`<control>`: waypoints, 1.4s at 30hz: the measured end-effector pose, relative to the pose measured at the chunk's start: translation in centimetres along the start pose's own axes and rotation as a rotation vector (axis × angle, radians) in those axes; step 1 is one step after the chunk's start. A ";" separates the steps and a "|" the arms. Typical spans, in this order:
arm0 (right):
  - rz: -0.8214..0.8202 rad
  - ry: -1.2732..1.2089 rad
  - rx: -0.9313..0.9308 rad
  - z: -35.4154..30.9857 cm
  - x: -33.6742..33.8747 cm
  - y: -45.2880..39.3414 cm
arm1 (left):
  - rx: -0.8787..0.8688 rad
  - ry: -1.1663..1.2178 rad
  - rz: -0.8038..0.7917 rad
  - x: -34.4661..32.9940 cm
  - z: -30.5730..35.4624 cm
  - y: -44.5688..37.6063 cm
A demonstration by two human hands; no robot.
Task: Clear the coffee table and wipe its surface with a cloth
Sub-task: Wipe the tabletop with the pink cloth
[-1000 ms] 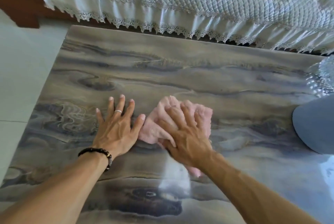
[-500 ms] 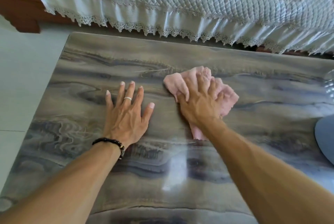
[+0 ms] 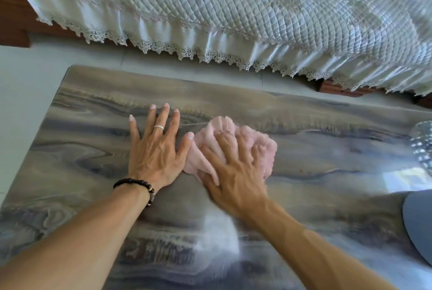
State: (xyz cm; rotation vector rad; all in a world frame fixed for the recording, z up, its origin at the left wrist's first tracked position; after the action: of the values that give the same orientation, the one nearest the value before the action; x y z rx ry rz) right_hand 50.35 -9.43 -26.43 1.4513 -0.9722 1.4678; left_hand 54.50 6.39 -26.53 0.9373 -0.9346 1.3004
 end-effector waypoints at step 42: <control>-0.079 0.002 -0.192 17.7 -0.2 -6.3 | 0.032 0.100 -0.068 -4.5 10.3 -1.9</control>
State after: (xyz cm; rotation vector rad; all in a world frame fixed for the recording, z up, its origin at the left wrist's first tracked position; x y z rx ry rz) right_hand 62.45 -23.76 -26.28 1.3334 -1.0139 1.2817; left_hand 55.83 -4.94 -27.26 0.9128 -0.8007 1.2957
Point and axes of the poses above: each hand's wrist, its own y-axis away from the middle knuckle, its own x-axis out of the back of the hand, z = x × y, the point moved 6 cm from there along -y, towards the middle knuckle, and after that the axes turned 9 degrees about y, right-handed, at the moved point
